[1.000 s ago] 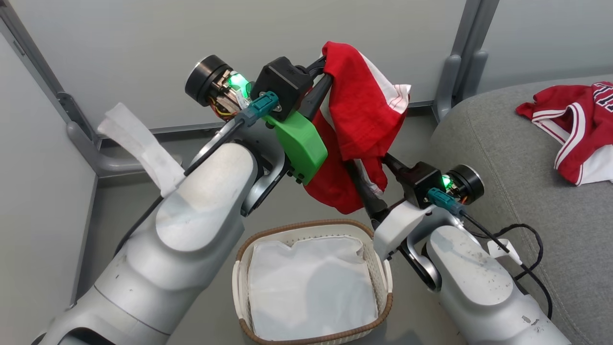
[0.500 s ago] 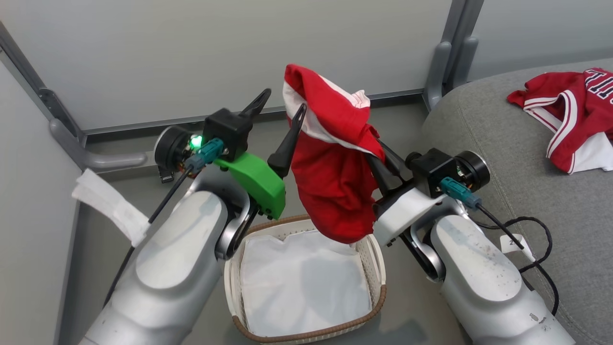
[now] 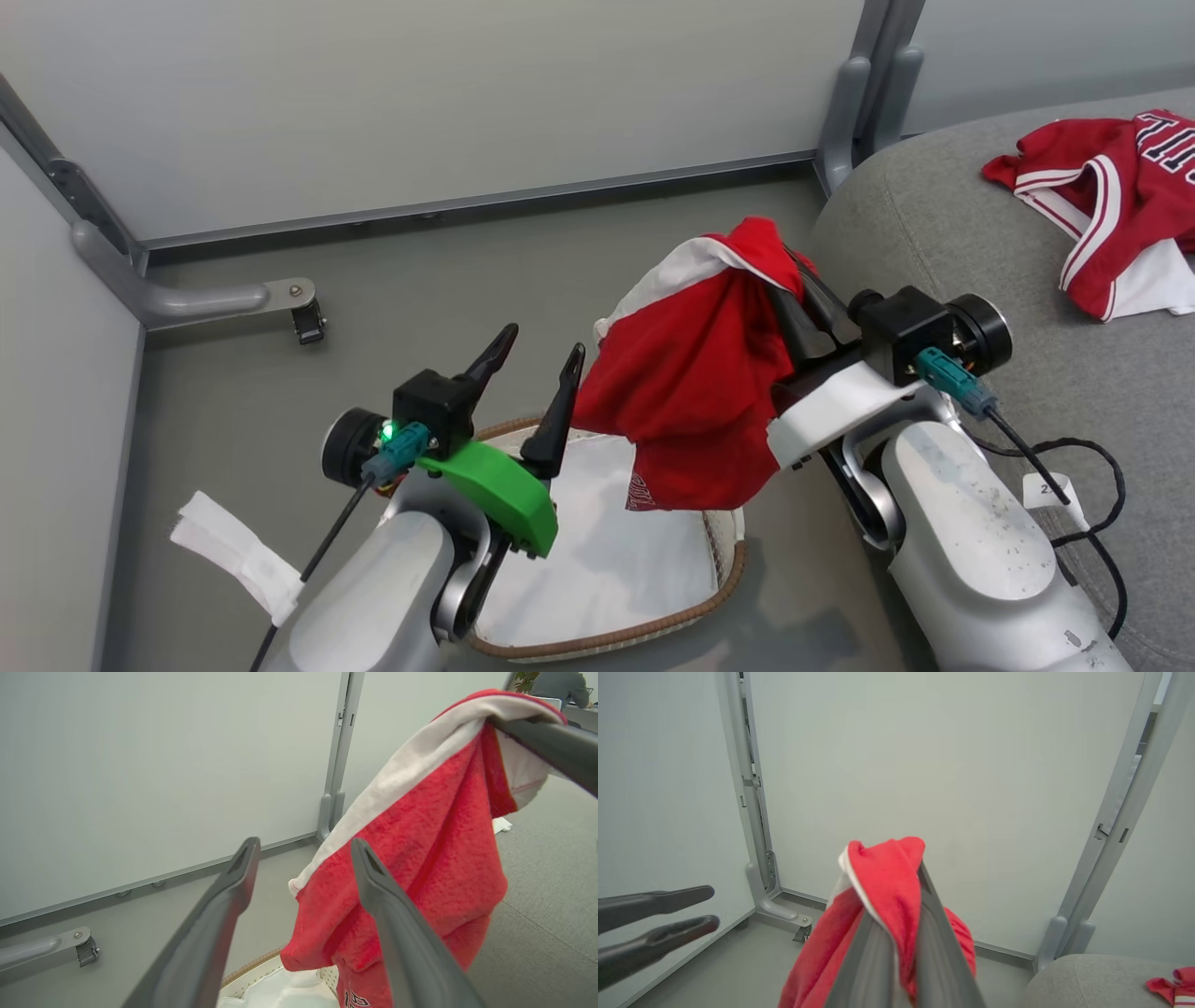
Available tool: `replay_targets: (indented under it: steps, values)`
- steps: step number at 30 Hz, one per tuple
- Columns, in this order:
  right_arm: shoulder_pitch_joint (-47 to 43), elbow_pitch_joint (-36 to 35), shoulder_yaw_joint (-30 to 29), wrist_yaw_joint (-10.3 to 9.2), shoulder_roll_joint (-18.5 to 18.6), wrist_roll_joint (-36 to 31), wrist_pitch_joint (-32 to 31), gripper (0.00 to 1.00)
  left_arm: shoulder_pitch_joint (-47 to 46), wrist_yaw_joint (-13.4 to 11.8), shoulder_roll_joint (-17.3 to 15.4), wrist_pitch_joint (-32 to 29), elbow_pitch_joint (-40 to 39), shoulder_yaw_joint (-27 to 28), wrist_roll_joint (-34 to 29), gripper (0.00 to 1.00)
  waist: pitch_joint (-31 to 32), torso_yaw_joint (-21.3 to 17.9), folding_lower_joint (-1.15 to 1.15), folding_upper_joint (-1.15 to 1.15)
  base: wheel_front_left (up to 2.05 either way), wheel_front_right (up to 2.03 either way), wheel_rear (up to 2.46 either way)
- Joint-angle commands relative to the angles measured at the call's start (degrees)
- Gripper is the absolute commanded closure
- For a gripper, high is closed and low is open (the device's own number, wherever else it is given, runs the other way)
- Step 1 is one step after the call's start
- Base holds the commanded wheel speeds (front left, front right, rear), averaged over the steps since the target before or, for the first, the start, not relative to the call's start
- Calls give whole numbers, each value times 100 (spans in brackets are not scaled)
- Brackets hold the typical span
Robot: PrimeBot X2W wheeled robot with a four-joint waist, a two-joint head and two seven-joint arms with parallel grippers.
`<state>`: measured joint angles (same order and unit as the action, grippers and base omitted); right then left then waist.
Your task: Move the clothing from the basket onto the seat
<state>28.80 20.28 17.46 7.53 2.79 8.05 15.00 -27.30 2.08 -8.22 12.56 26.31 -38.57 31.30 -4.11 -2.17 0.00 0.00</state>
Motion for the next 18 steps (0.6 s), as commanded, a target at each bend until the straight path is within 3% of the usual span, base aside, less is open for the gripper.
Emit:
replay_targets:
  steps: [1, 10, 18]
  values:
    - [-91, -44, -61, -8, 19, -40, 27, 100, 118, 16, -31, 44, 16, -16, -44, 0, -25, -31, 0, 0, 0, 0, 0]
    - [-169, -208, -504, -8, 21, -264, 27, 100, 211, 7, -52, 75, -100, -241, -195, 0, -227, -485, 0, 0, 0, 0, 0]
    - [-136, -444, -798, -8, 16, -383, 28, 100, 28, -34, -124, 46, -237, -328, -292, 0, -586, -1416, 0, 0, 0, 0, 0]
